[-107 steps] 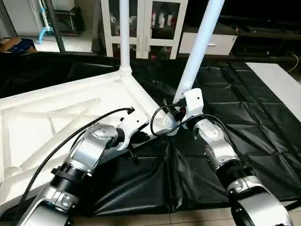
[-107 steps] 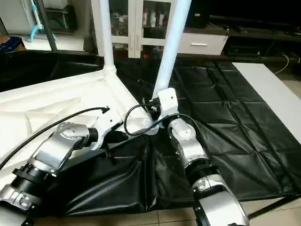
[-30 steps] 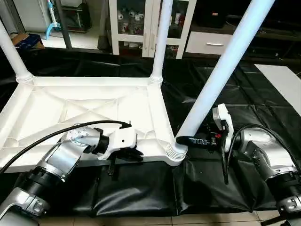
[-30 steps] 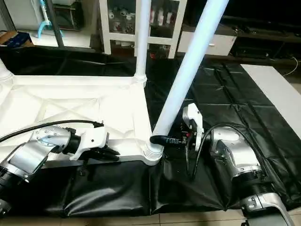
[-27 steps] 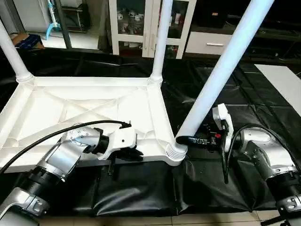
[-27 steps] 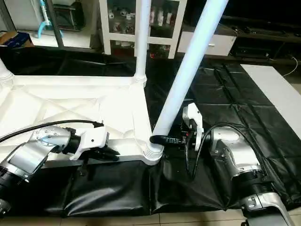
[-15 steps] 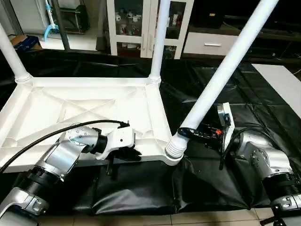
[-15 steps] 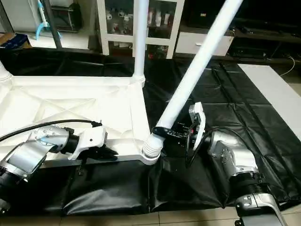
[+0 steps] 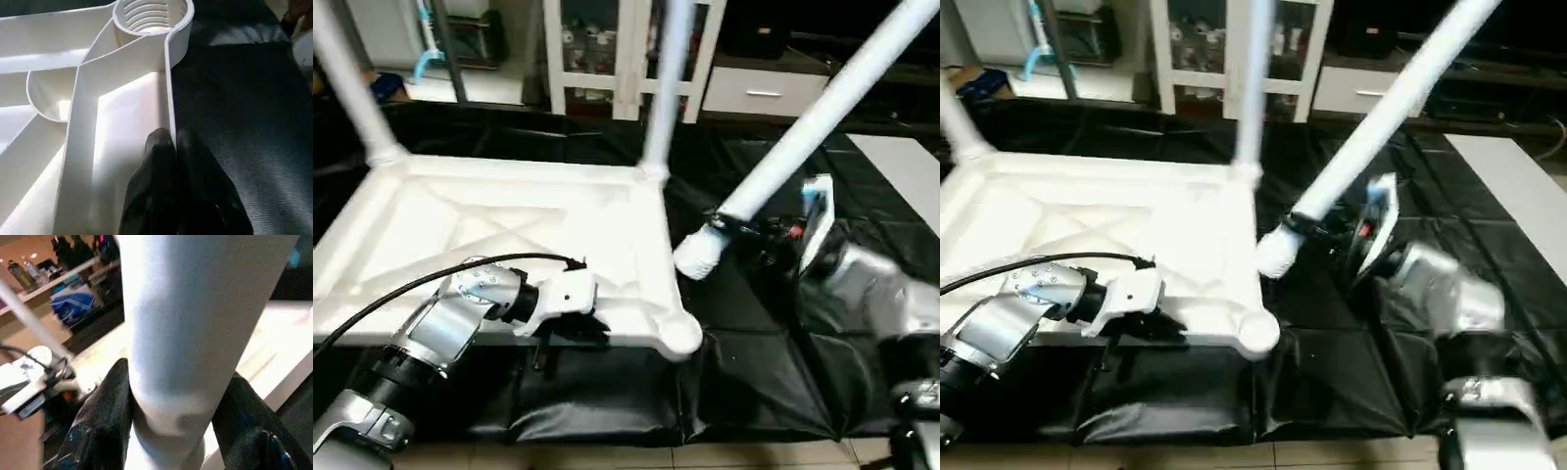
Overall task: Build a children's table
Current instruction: Insert table leg to table base
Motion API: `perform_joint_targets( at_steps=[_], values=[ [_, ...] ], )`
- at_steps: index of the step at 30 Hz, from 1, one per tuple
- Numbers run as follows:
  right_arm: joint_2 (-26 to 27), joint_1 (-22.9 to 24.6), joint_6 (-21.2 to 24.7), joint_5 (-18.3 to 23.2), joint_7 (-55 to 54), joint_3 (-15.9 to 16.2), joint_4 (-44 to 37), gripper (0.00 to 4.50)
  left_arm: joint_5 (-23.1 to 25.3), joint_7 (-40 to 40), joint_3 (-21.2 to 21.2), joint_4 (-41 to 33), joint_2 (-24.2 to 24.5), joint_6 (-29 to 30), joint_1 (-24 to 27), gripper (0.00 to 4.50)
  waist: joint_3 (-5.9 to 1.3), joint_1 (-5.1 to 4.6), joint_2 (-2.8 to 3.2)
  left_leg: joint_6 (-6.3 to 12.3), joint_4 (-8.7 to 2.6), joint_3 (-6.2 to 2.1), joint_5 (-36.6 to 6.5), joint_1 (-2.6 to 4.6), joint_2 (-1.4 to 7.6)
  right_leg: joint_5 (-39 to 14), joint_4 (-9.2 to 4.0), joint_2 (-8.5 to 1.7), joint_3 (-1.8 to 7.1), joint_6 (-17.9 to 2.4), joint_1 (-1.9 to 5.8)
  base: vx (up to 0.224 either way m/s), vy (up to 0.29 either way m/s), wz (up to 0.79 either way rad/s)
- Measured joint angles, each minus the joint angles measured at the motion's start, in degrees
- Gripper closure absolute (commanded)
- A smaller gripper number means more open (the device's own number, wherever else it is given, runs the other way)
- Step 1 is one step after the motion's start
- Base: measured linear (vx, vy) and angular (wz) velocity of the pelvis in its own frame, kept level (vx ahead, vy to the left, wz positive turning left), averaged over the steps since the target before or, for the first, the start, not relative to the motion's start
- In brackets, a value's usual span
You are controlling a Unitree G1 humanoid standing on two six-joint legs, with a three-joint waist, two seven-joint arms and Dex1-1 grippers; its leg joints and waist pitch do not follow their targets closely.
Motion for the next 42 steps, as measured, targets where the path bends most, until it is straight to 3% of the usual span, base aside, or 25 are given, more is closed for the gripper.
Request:
perform_joint_targets(
  at_steps=[6, 12, 16, 17, 18, 24, 28, 35, 42],
  values=[
    [0.03, 0.46, 5.55, 0.96, -0.07, -0.48, 1.37, 2.66, 0.0, -0.01, -0.03, -0.02, -0.08, -0.05, 0.0, 4.5, 0.03, 0.14, 0.01, -0.01, 0.0, 0.17, 0.01, -0.02, 0.0, 0.0, 0.02, -0.01, 0.01, 0.0, -0.03, 0.0, 0.0, 0.0],
    [-0.39, 1.59, 8.43, 2.21, 1.75, 0.76, -4.22, 2.66, 0.27, 0.23, -0.03, 0.07, -0.2, -0.76, 0.0, 4.5, 0.04, 0.26, 0.0, -0.01, 0.0, 0.17, 0.02, -0.02, 0.01, 0.0, 0.03, -0.01, 0.01, 0.0, -0.05, 0.0, 0.0, 0.0],
    [-0.04, 1.6, 5.41, -0.61, 1.3, 2.42, -5.52, 2.66, 1.69, 4.13, 0.11, 1.51, -2.6, -1.24, -0.52, 4.5, 0.06, 0.47, -0.04, 0.04, 0.01, 0.2, 0.12, -0.04, 0.0, 0.0, 0.04, -0.11, 0.0, 0.0, -0.03, 0.0, 0.0, 0.0],
    [0.21, 1.6, 4.39, -1.67, 0.97, 2.74, -5.58, 2.66, 1.89, 4.71, 0.08, 1.8, -2.91, -1.05, -0.83, 3.94, 0.08, 0.32, -0.07, 0.05, 0.01, 0.19, 0.12, -0.04, 0.0, 0.01, 0.06, -0.12, 0.02, 0.01, -0.03, 0.0, 0.0, 0.0],
    [0.29, 1.74, 3.7, -2.3, 0.52, 2.95, -5.88, 2.66, 1.95, 4.86, 0.05, 1.85, -2.91, -0.8, -1.04, 3.94, 0.09, 0.19, -0.09, 0.05, 0.01, 0.18, 0.12, -0.04, 0.0, 0.01, 0.06, -0.13, 0.03, 0.01, -0.04, 0.0, 0.0, 0.0],
    [0.94, 3.02, 1.88, -2.6, -0.85, 2.92, -8.86, 2.66, 3.18, 5.02, 0.0, 1.85, -1.85, -1.93, -2.63, 3.54, 0.28, -0.12, 0.14, 0.04, -0.02, 0.13, 0.13, -0.04, 0.01, 0.01, 0.08, -0.09, 0.03, 0.02, -0.09, 0.0, 0.0, 0.0],
    [0.94, 3.22, 1.39, -2.6, -1.36, 2.8, -9.29, 2.66, 2.93, 4.65, 0.31, 1.85, -1.72, -1.99, -2.86, 3.54, 0.39, -0.11, 0.32, 0.04, -0.03, 0.13, 0.13, -0.04, 0.01, 0.01, 0.09, -0.09, 0.03, 0.02, -0.09, 0.0, 0.0, 0.0],
    [1.32, 4.84, 0.59, -3.71, -1.72, 2.7, -11.18, 2.66, 1.71, 3.09, 0.32, 1.85, -3.34, 0.17, -4.29, 3.54, 0.69, 0.24, 1.13, 0.04, -0.02, 0.12, 0.13, -0.04, -0.01, 0.01, 0.1, -0.11, 0.02, 0.02, -0.08, 0.0, 0.0, 0.0],
    [1.34, 6.06, 0.1, -3.92, -2.84, 2.7, -12.25, 2.66, 0.7, 3.26, 0.11, 3.24, -5.41, 1.03, -4.36, 2.85, 0.8, -0.03, 1.87, 0.04, -0.01, 0.11, 0.13, -0.02, -0.01, 0.01, 0.14, -0.09, 0.03, 0.02, -0.08, 0.0, 0.0, 0.0]
  ],
)
